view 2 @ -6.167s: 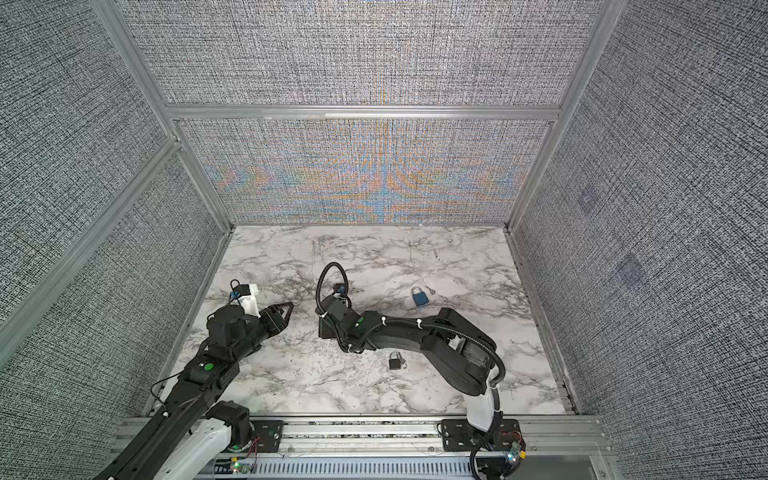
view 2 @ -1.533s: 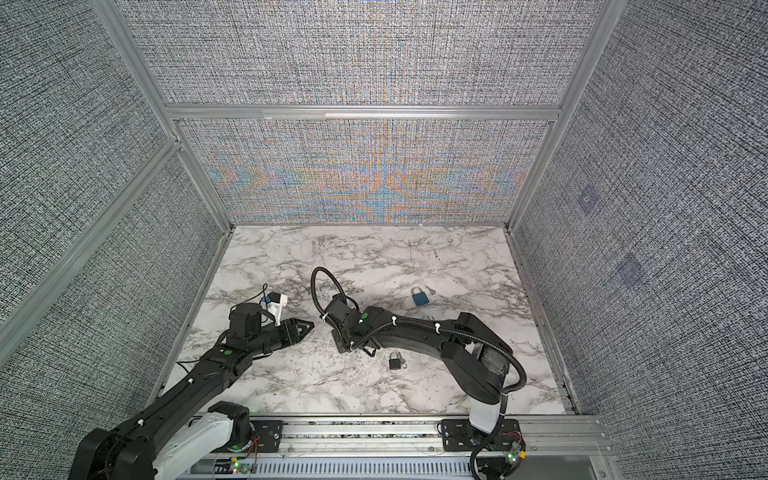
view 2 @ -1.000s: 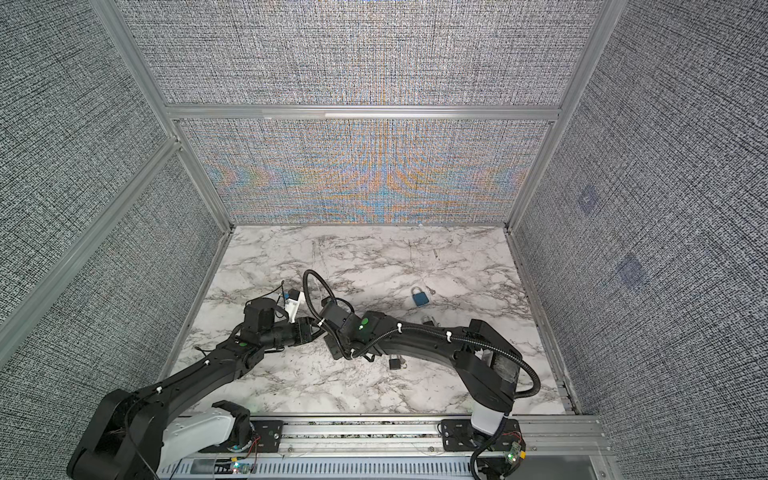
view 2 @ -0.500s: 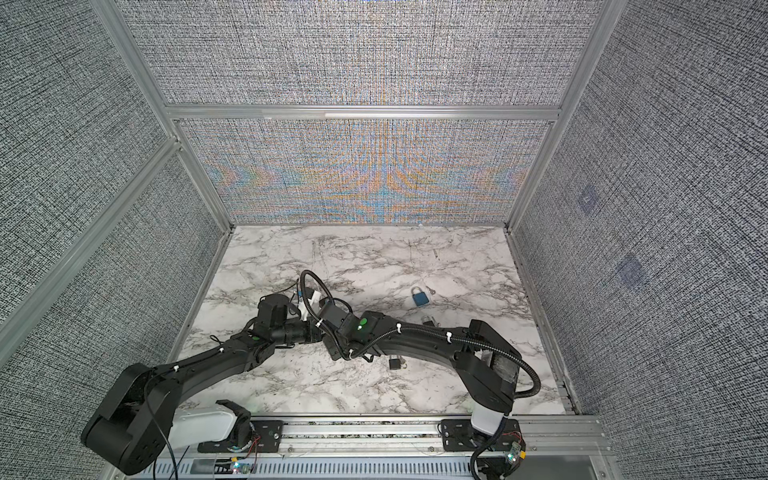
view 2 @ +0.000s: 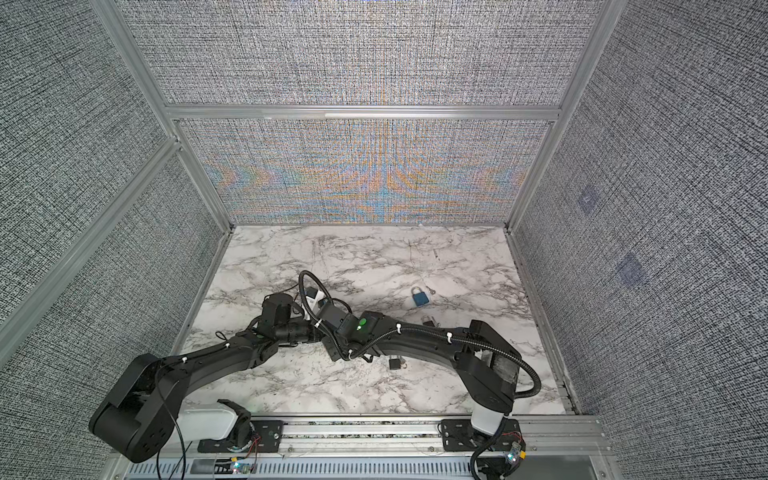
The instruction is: Lock with the key
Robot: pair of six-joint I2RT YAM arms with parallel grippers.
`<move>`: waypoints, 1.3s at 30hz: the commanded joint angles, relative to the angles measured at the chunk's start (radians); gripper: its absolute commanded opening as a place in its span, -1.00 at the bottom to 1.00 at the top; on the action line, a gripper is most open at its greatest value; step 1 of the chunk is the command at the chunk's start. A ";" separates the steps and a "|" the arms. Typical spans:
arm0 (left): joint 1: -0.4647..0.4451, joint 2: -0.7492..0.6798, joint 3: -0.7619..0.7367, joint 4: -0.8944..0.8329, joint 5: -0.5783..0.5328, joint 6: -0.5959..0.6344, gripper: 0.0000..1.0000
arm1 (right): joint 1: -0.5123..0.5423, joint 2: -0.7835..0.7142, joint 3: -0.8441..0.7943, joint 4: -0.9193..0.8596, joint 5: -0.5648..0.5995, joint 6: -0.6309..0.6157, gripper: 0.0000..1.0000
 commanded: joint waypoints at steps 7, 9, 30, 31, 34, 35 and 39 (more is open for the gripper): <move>-0.007 0.024 0.006 0.022 0.034 0.005 -0.74 | 0.007 -0.009 0.025 0.012 0.014 -0.006 -0.69; -0.008 0.028 0.008 0.024 0.036 0.005 -0.85 | 0.008 -0.011 0.025 0.011 0.017 -0.006 -0.69; -0.009 -0.059 0.009 0.001 -0.037 -0.027 -1.00 | 0.006 -0.206 -0.231 0.235 -0.016 0.089 0.40; -0.008 -0.069 0.012 -0.005 -0.044 -0.029 -1.00 | 0.002 -0.236 -0.267 0.262 -0.016 0.099 0.40; -0.009 -0.098 0.021 -0.036 -0.069 -0.035 -1.00 | -0.013 -0.344 -0.401 0.375 -0.032 0.122 0.39; -0.009 -0.107 0.022 -0.041 -0.078 -0.042 -1.00 | -0.016 -0.379 -0.445 0.418 -0.034 0.122 0.38; -0.008 -0.140 0.019 -0.042 -0.112 -0.078 -1.00 | -0.021 -0.477 -0.589 0.569 0.016 0.108 0.35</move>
